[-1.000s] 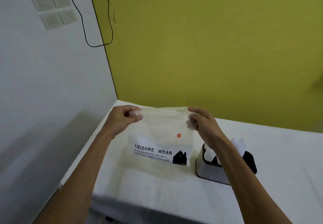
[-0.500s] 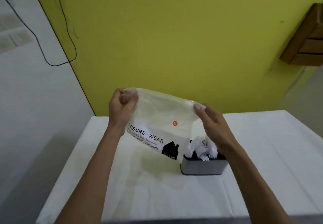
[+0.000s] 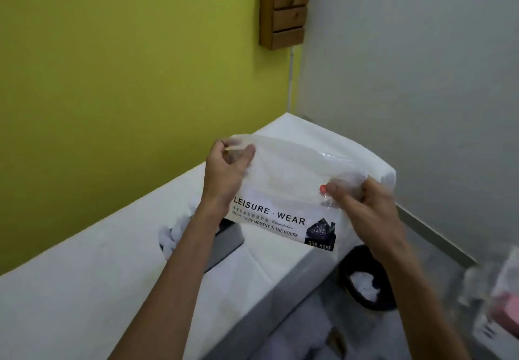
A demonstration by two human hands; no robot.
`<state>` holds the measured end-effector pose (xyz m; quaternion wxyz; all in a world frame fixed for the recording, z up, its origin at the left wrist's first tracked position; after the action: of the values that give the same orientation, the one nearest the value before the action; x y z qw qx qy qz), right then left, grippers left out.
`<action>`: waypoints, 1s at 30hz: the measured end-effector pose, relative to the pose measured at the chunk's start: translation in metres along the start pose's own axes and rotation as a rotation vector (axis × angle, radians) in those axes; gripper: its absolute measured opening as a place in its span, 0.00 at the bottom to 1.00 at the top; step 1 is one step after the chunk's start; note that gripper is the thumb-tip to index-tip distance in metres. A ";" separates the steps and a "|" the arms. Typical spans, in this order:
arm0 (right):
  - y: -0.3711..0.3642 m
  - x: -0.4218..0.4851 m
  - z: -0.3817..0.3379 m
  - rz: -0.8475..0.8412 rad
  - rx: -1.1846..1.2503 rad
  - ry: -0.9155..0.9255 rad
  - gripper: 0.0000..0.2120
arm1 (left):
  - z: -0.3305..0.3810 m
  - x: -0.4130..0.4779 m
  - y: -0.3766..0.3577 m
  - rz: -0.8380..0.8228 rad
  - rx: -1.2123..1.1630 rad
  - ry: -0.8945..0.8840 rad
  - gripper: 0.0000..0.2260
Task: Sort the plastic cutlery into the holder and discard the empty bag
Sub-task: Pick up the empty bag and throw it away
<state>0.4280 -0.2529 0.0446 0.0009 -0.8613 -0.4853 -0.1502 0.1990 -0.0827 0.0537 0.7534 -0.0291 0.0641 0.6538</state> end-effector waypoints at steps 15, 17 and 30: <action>0.284 -0.089 0.167 0.549 -0.453 -0.487 0.08 | -0.188 -0.098 -0.397 -0.719 0.991 -0.101 0.17; 0.306 -0.093 0.205 0.568 -0.504 -0.596 0.06 | -0.223 -0.110 -0.431 -0.864 1.014 0.026 0.18; 0.312 -0.081 0.464 0.336 -0.660 -0.945 0.17 | -0.432 -0.076 -0.497 -0.810 1.028 0.407 0.14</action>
<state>0.7696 -0.4178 -0.3749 -0.4586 -0.8546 -0.2182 0.1083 0.6548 -0.2834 -0.3841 0.8296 0.1885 0.4907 0.1884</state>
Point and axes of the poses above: each hand's wrist, its own x-axis towards the middle knuckle, its own y-axis out of the back of the hand, z = x × y, the point moved 9 cm from there along x, towards the middle knuckle, and after that the axes turned 11 degrees about y, right-handed, at the moved point
